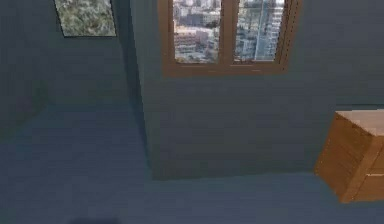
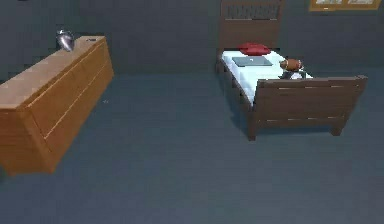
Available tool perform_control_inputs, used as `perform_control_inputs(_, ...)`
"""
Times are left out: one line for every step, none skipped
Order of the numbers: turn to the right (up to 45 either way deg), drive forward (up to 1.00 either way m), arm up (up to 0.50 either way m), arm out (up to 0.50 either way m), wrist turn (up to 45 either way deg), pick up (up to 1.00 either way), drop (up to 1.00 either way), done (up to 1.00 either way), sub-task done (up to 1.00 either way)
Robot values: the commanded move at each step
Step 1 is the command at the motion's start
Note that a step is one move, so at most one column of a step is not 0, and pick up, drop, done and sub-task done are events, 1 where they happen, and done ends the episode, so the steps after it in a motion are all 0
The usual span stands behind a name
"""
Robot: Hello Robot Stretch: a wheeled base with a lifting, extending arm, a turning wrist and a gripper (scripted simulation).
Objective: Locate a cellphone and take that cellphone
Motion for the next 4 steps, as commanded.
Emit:
perform_control_inputs(-45.0, 0.00, 0.00, 0.00, 0.0, 0.00, 0.00, 0.00, 0.00)
perform_control_inputs(-18.0, 0.00, 0.00, 0.00, 0.0, 0.00, 0.00, 0.00, 0.00)
perform_control_inputs(0.0, 0.65, 0.00, 0.00, 0.0, 0.00, 0.00, 0.00, 0.00)
perform_control_inputs(-45.0, 0.00, 0.00, 0.00, 0.0, 0.00, 0.00, 0.00, 0.00)
